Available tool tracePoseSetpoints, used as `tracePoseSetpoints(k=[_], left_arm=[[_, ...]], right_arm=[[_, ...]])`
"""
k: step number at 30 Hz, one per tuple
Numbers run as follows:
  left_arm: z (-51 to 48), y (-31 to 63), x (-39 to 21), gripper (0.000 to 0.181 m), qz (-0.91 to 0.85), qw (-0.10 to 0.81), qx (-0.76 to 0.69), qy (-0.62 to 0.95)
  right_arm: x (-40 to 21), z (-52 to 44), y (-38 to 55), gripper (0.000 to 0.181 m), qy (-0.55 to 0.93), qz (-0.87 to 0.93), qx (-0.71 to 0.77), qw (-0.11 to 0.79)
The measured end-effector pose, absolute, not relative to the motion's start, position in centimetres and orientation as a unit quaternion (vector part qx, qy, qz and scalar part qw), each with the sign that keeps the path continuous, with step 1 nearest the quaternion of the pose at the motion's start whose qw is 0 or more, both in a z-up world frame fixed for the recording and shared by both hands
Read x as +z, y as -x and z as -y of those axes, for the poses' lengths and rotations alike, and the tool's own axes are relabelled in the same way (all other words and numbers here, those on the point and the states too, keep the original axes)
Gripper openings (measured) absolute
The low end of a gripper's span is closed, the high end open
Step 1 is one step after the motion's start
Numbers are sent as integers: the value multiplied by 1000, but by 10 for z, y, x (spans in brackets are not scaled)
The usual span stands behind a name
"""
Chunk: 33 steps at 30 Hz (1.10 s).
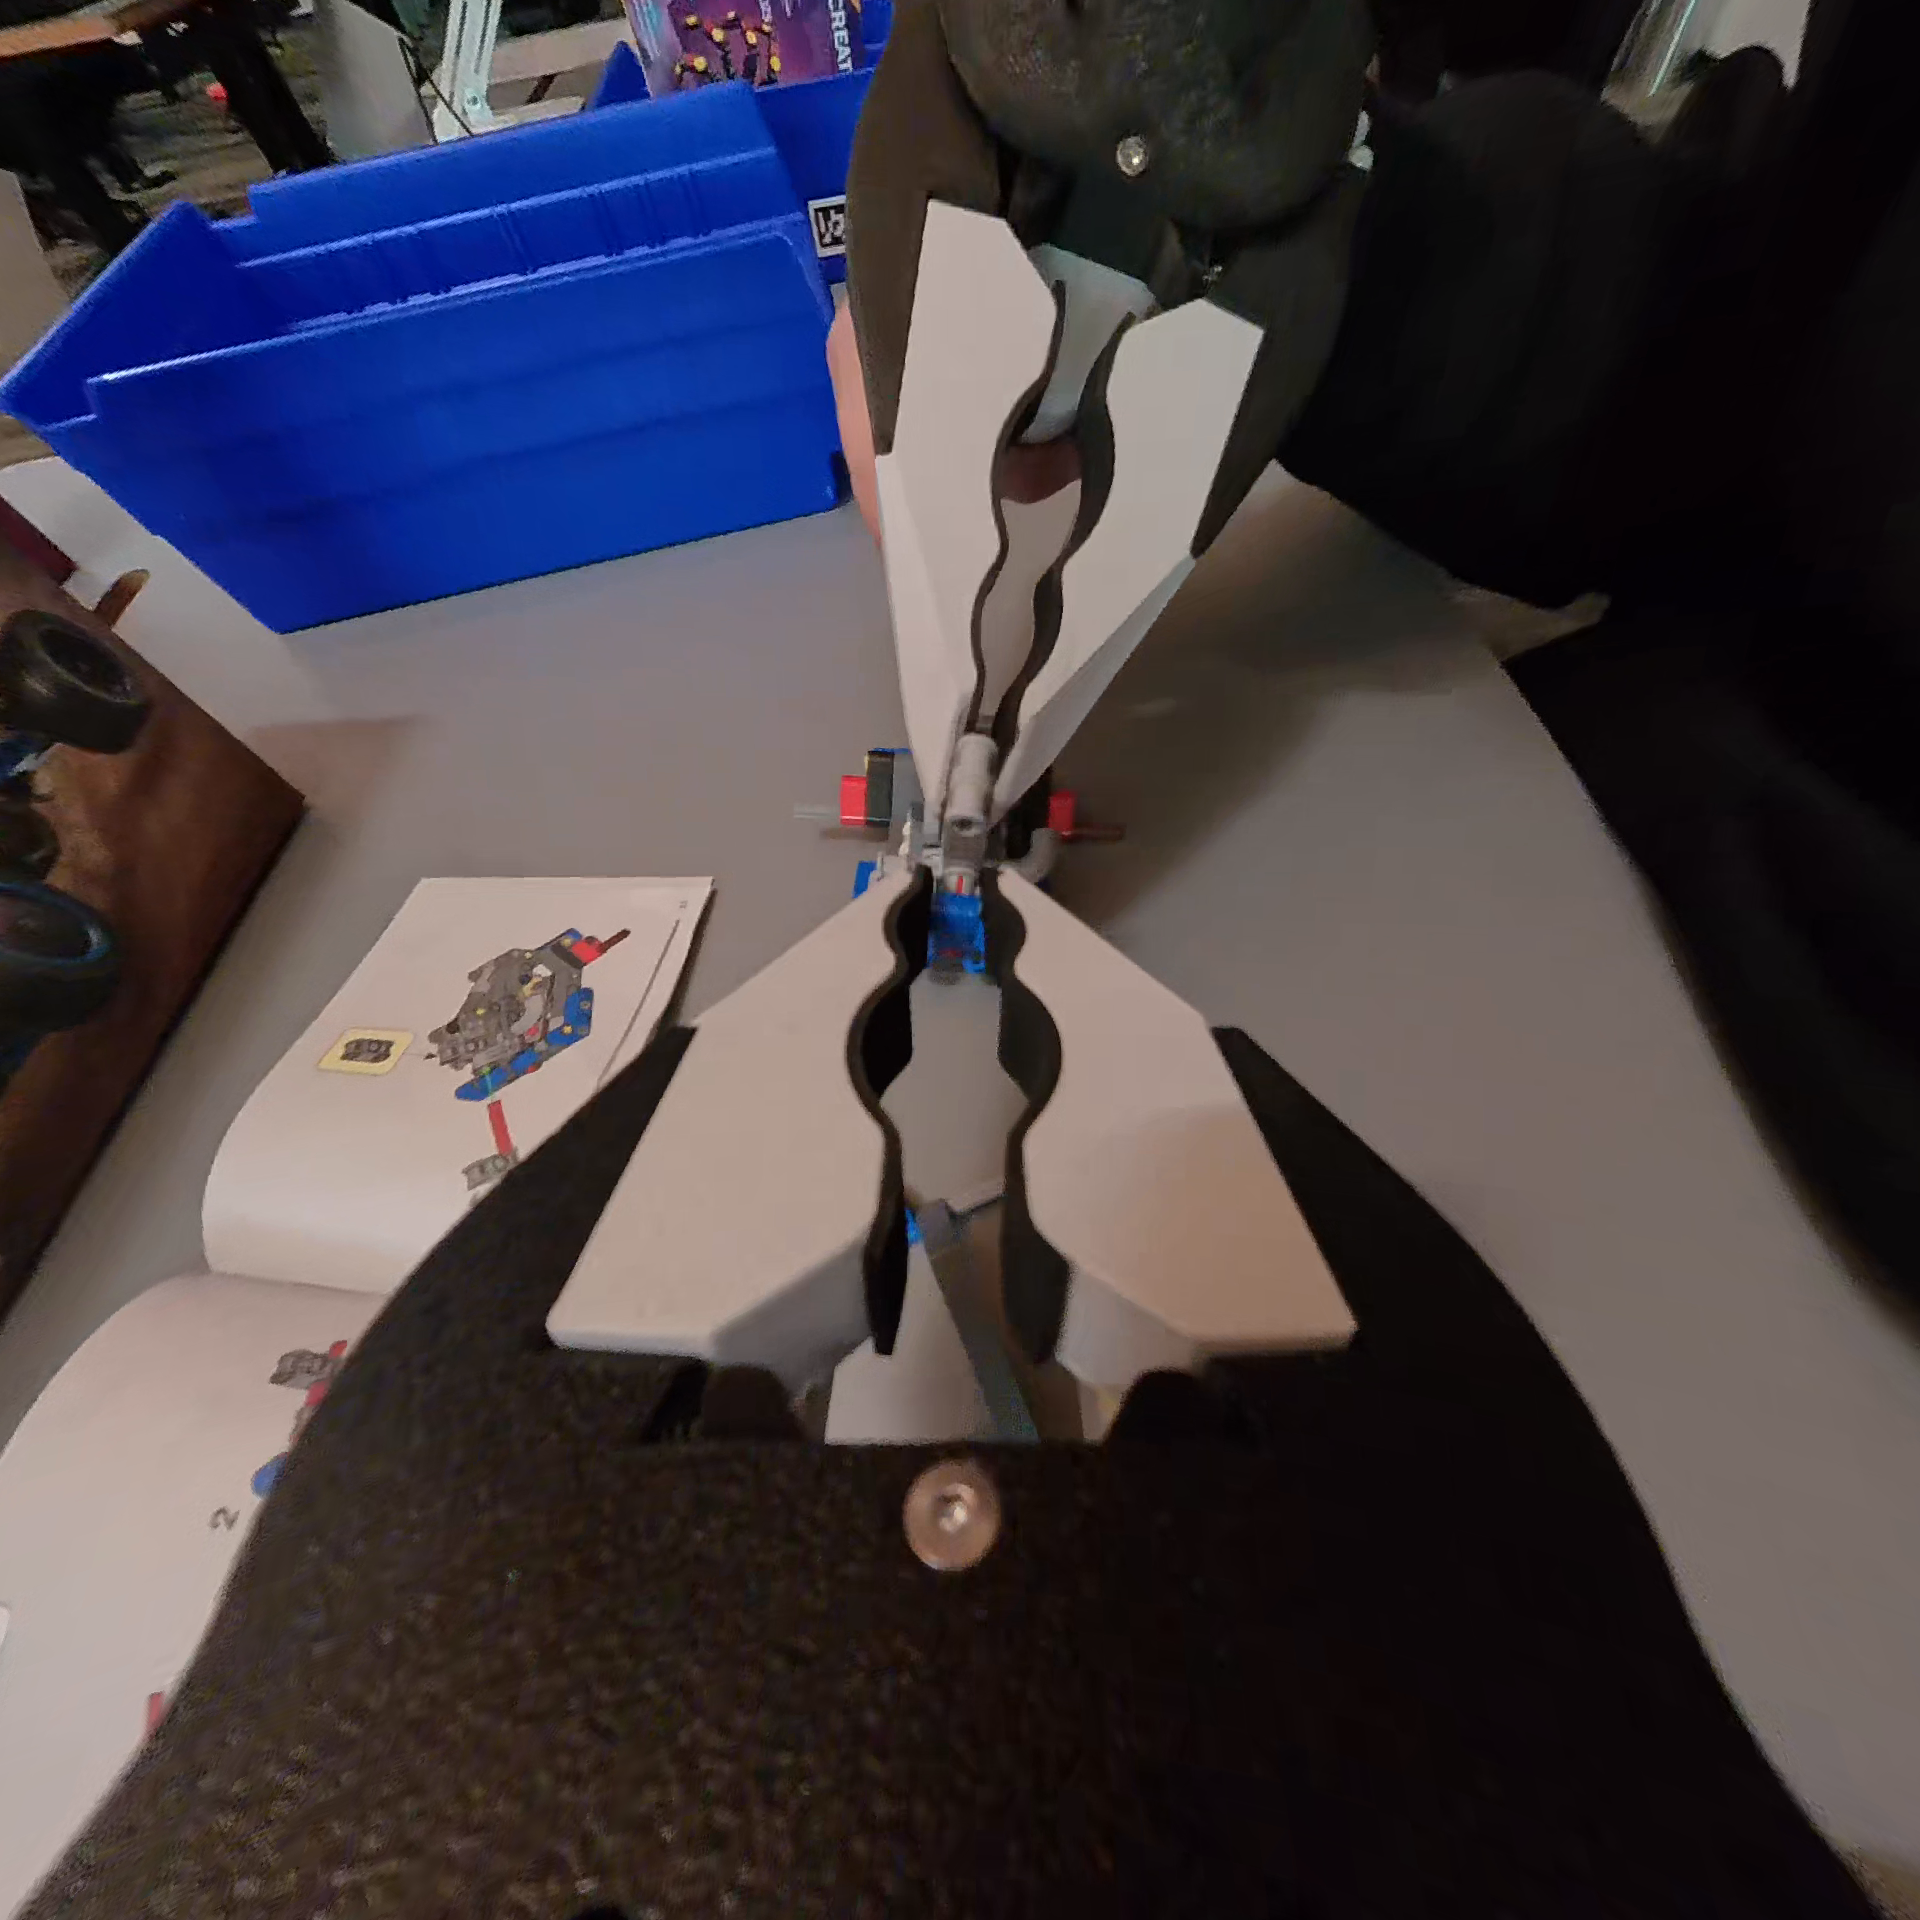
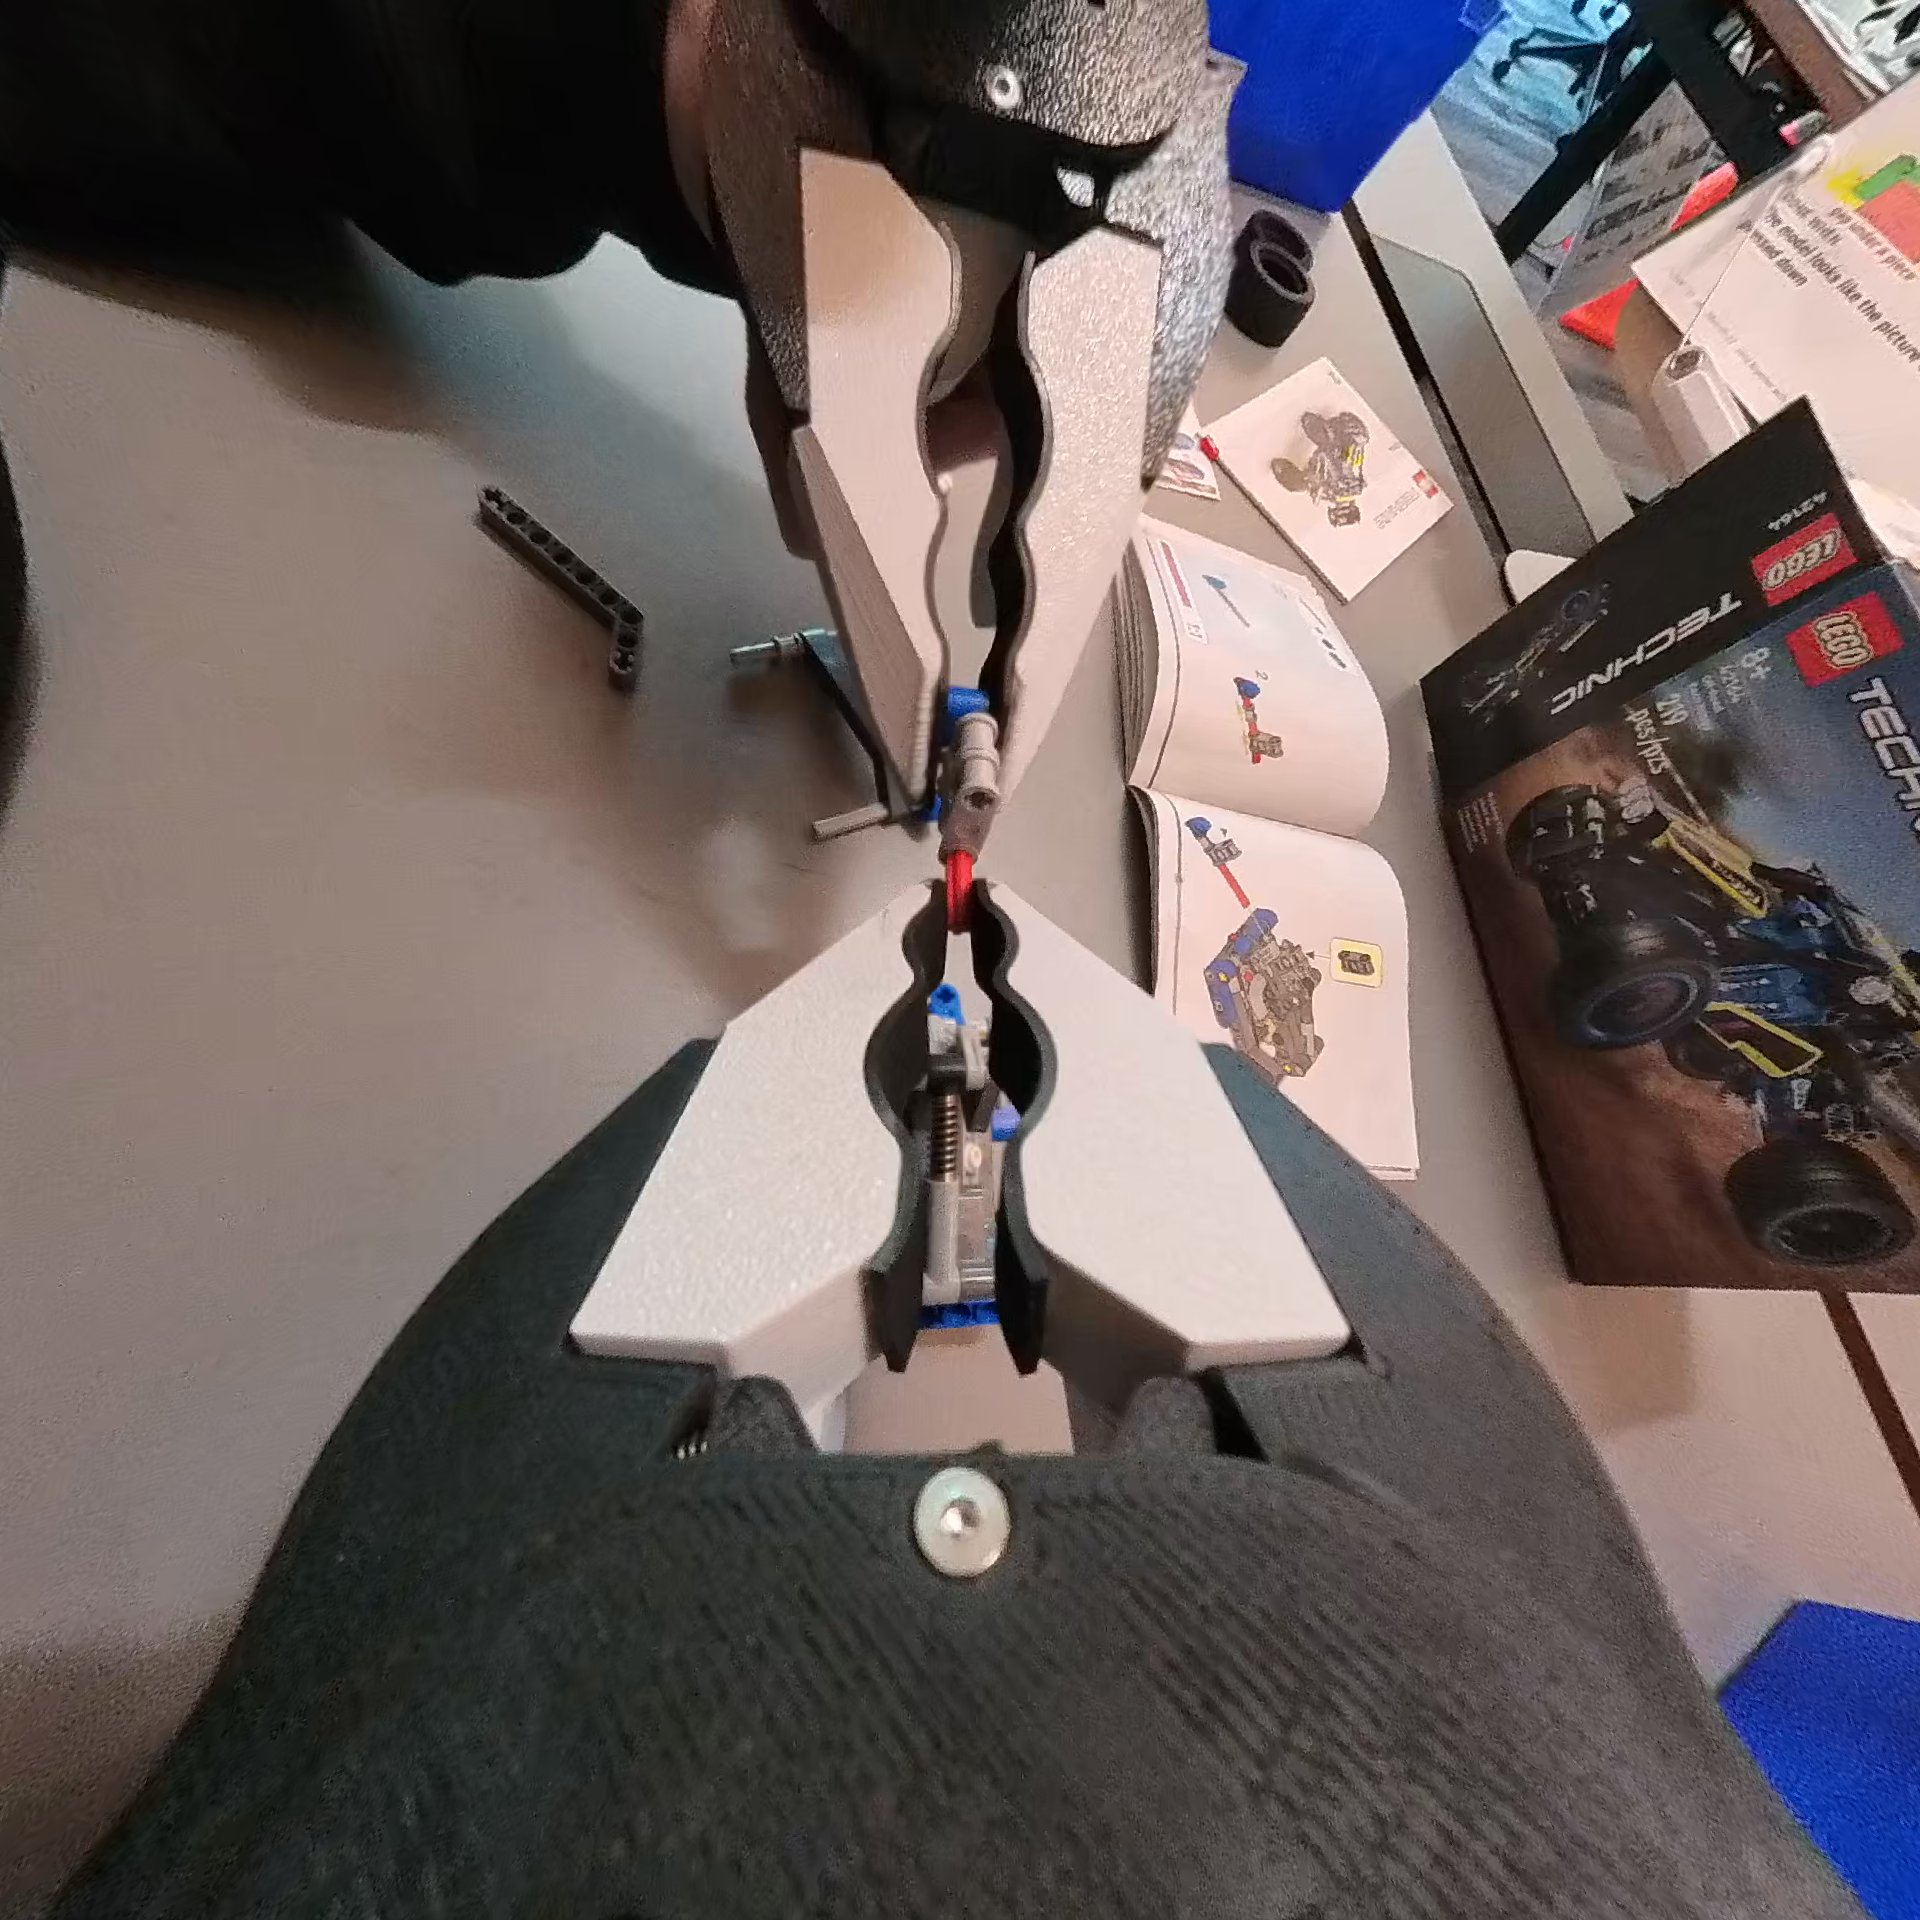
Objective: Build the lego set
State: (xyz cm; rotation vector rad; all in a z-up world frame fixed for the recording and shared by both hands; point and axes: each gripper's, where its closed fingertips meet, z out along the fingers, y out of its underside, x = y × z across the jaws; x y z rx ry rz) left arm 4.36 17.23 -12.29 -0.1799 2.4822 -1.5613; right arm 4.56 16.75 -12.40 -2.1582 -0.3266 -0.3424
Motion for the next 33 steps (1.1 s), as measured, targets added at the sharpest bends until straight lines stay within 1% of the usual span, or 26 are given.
tracePoseSetpoints(k=[3, 7, 16, 22, 29, 33], left_arm=[[-173, -45, -127, 8, -850, 118, -510, 54], [-174, -45, -134, 13, -867, 127, -480, 46], [-171, -47, -143, 4, -886, 170, -431, 19], [-169, -48, -144, 4, -883, 173, -436, 6], [-169, -51, -151, 4, -892, 195, -409, -11], [-169, -51, -149, 4, -888, 195, -418, -4]], right_arm=[[-133, -164, -50, 2, 885, 141, -159, 415], [-129, -167, -47, 2, 881, 140, -149, 427], [-142, -168, -48, 1, 893, 150, -158, 395], [-143, -166, -49, 1, 892, 142, -148, 403], [-149, -165, -49, 2, 901, 152, -149, 377], [-146, -166, -50, 1, 898, 145, -145, 391]])
